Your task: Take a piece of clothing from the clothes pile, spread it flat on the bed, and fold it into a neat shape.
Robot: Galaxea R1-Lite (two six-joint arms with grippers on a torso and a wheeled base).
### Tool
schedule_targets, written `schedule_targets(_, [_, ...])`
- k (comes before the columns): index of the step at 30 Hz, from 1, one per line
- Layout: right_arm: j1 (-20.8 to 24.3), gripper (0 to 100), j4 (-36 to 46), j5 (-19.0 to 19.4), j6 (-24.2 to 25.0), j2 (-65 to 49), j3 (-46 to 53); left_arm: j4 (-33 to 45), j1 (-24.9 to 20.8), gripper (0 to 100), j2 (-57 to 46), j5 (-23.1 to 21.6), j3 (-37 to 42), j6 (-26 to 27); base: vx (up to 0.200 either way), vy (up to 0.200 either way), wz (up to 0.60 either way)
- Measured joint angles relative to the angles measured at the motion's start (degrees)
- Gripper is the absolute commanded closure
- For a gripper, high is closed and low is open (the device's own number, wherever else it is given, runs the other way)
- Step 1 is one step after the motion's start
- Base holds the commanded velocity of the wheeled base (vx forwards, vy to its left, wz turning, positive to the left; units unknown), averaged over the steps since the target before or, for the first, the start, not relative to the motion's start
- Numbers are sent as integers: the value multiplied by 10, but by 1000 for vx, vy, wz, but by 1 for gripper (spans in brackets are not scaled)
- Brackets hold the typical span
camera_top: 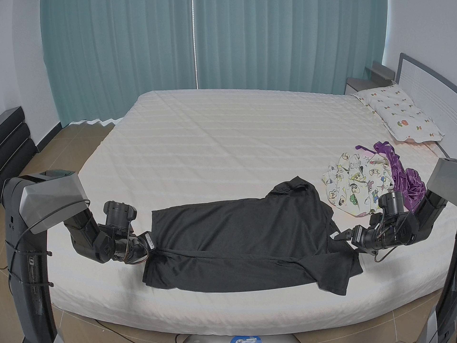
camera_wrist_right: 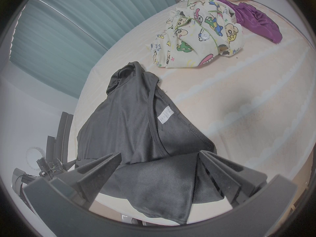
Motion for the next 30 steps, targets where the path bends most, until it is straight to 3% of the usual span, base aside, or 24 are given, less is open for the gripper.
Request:
schedule_targets(23, [15, 0, 4, -10, -39, -26, 54, 0, 0, 100, 0, 0, 0, -1, 0, 0, 0])
schedule_targets(30, [1, 0, -1, -26, -40, -33, 54, -1, 0, 100, 0, 0, 0, -1, 0, 0, 0])
